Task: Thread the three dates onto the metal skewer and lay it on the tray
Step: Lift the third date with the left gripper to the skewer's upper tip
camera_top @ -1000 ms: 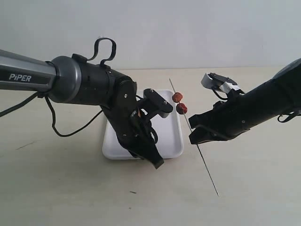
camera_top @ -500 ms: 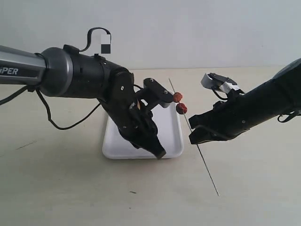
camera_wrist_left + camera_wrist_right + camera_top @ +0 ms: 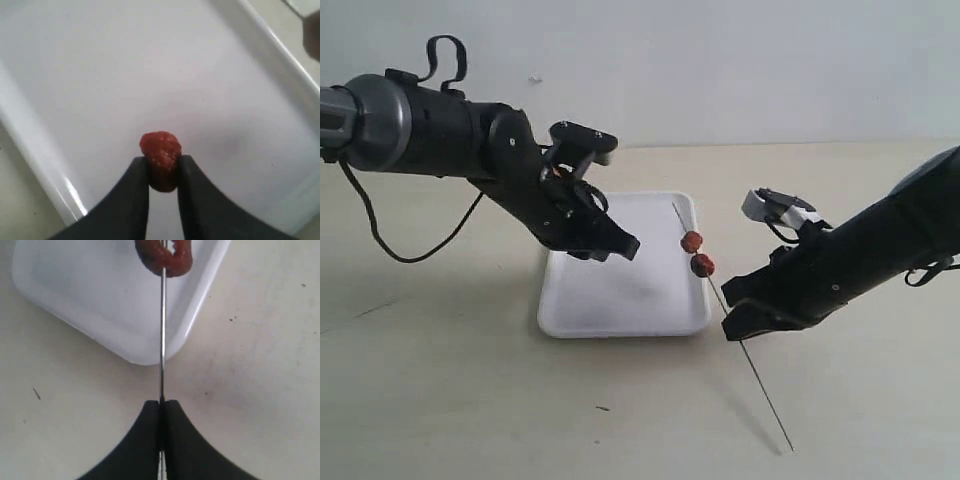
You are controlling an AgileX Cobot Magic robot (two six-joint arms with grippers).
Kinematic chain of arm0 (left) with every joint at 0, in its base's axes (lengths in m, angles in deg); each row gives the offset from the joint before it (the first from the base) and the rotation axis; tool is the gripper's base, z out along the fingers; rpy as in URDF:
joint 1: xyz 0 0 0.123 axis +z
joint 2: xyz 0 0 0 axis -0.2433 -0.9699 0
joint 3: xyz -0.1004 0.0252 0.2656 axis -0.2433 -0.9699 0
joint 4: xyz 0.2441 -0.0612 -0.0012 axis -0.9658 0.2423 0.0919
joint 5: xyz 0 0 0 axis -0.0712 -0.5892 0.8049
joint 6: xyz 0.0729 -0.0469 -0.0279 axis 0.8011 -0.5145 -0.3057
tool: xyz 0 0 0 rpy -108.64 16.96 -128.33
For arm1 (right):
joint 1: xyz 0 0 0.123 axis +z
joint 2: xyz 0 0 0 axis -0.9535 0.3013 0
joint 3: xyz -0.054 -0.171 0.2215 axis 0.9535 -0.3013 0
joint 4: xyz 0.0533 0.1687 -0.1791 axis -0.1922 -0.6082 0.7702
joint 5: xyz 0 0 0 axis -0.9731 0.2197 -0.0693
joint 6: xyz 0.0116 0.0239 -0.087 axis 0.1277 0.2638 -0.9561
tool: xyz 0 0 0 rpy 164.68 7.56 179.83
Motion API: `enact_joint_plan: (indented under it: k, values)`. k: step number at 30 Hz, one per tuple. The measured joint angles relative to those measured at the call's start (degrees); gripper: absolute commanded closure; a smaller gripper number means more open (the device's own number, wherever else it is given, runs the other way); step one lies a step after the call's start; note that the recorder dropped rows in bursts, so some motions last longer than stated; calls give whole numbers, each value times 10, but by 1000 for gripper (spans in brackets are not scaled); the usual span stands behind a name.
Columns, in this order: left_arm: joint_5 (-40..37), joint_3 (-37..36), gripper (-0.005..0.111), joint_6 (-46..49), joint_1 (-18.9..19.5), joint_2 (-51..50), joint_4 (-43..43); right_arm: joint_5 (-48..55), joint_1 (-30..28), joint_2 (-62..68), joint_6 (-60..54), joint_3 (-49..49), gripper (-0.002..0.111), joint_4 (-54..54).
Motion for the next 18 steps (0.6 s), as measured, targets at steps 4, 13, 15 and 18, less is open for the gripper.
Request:
enact_joint_plan:
  k: [4, 13, 15, 18]
  values:
    - [-9, 0, 87, 111, 21, 0, 148, 19, 0, 22, -12, 0, 108, -1]
    - [-82, 0, 87, 294, 86, 0, 414, 86, 0, 29, -63, 0, 108, -36]
    - [-126, 0, 87, 338, 112, 0, 494, 91, 0, 29, -67, 0, 108, -38]
    - [-179, 0, 87, 376, 143, 0, 562, 101, 0, 29, -73, 0, 108, -38]
